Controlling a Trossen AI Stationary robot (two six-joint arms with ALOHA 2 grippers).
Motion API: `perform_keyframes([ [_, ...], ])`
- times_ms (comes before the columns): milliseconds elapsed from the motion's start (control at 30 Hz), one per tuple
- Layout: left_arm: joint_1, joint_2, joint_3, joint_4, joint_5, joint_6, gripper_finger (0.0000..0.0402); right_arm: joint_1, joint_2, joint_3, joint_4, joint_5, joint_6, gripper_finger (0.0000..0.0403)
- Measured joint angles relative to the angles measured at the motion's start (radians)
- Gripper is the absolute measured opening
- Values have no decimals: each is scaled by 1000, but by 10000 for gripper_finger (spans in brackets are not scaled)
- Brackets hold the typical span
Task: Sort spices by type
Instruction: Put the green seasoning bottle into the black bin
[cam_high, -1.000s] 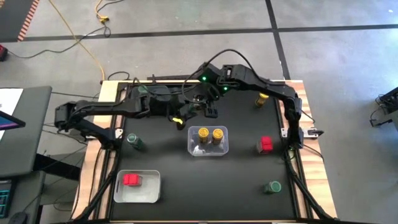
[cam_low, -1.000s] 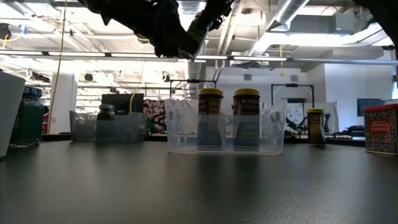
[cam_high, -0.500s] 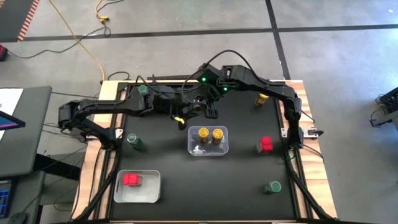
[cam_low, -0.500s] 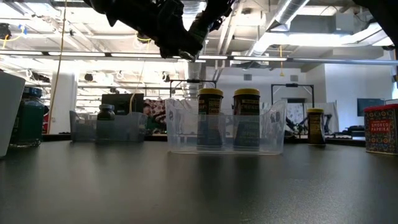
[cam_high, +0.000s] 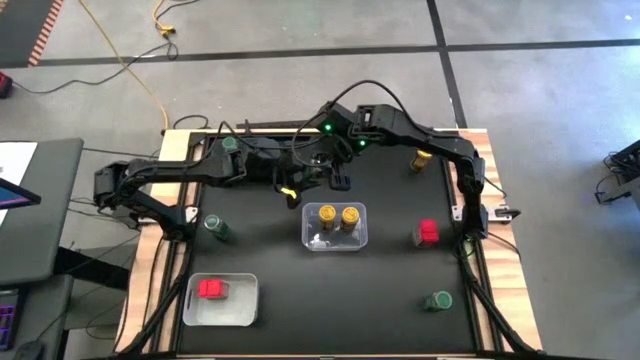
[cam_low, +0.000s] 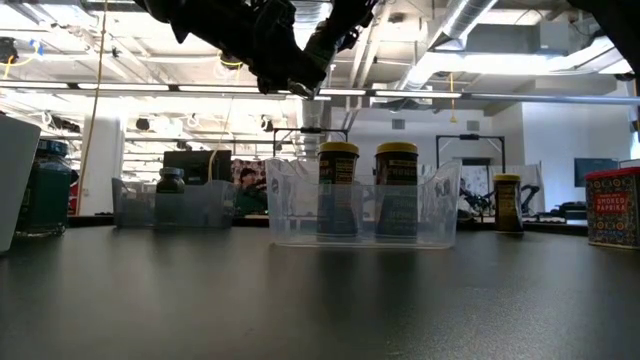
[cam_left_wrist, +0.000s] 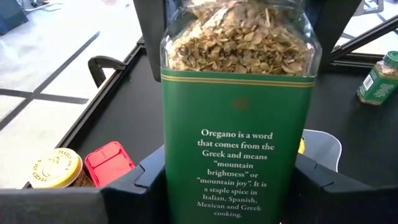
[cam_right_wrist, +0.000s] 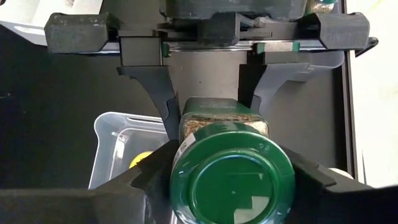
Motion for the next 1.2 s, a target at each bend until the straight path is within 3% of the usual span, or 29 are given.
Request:
perform_keyframes([
  [1033,0,1,-1,1,-2,-11,195,-13,0,0,-17,4,-9,246],
  [1200,1,1,-4,-10,-5,-15,195,-22,-3,0,-17,5,-9,278],
])
